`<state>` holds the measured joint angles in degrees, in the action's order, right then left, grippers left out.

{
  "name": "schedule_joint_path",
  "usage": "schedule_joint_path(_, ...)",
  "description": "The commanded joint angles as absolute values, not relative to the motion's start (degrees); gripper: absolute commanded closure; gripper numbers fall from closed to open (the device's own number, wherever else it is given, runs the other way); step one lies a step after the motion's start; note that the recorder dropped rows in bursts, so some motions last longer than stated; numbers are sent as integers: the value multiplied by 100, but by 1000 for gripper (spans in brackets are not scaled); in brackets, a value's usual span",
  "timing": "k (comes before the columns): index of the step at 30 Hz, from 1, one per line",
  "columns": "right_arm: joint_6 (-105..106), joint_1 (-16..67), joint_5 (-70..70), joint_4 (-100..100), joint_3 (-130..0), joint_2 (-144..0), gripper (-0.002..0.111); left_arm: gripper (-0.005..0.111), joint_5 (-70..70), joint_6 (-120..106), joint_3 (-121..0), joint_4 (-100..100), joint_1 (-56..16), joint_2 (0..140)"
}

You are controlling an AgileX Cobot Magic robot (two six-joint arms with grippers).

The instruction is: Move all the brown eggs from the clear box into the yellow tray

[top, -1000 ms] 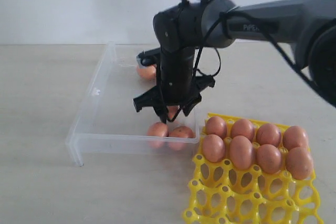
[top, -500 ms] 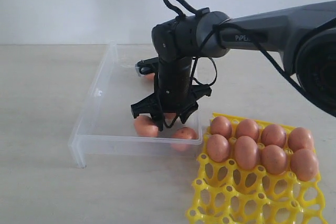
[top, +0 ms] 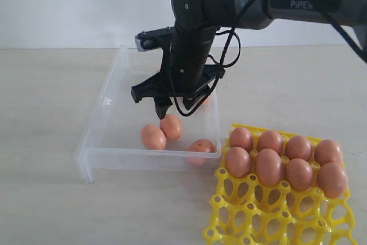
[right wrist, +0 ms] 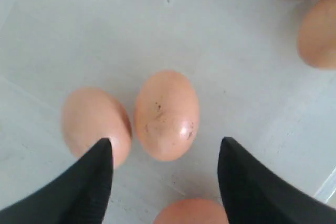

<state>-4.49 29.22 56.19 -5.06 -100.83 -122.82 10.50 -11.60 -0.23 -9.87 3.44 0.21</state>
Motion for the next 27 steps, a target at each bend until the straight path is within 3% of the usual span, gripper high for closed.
schedule_joint_path(1, -460, 2917, 5071, -529, -10066, -12189, 57, 103, 1025, -1162, 0, -978, 341, 0)
schedule_joint_path(27, -42, 2917, 4620, 772, -10066, -12727, 57, 103, 1025, -1162, 0, -978, 341, 0)
